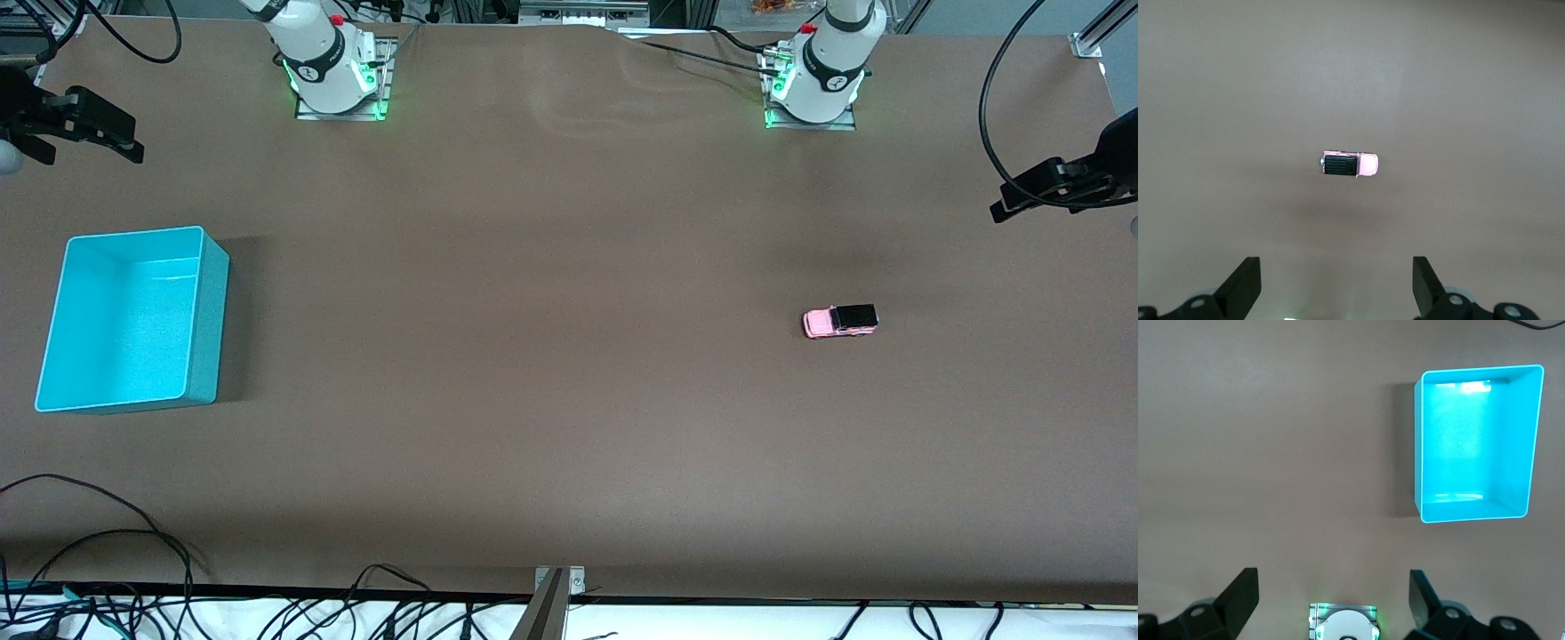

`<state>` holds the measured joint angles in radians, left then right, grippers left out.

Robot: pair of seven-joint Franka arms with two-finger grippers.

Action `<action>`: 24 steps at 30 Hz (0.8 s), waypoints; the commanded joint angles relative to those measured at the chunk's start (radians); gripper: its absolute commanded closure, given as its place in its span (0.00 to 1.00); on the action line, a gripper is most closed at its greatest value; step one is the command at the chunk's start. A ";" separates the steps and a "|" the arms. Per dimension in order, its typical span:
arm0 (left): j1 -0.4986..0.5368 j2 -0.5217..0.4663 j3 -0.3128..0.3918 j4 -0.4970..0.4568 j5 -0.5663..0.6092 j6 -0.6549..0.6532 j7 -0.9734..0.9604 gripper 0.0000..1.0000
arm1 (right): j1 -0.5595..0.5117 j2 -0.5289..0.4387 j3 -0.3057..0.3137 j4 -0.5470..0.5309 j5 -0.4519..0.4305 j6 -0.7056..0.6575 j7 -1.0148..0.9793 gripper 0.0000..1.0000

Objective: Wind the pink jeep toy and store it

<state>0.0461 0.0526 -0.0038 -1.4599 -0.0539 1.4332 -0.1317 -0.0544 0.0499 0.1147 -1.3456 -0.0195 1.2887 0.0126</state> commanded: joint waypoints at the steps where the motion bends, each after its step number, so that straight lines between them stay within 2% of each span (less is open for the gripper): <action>1: 0.014 0.015 -0.001 0.032 -0.011 -0.011 0.003 0.00 | -0.002 0.002 0.003 0.013 -0.016 -0.011 0.009 0.00; 14: 0.090 0.015 -0.001 0.032 -0.010 -0.011 0.007 0.00 | -0.002 0.004 0.003 0.013 -0.013 -0.015 0.007 0.00; 24: 0.078 0.018 -0.005 0.030 -0.006 -0.011 0.007 0.00 | -0.001 0.004 0.003 0.011 -0.014 -0.015 0.033 0.00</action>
<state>0.1311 0.0526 -0.0026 -1.4599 -0.0539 1.4332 -0.1309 -0.0549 0.0539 0.1143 -1.3456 -0.0195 1.2887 0.0139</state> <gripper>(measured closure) 0.000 0.000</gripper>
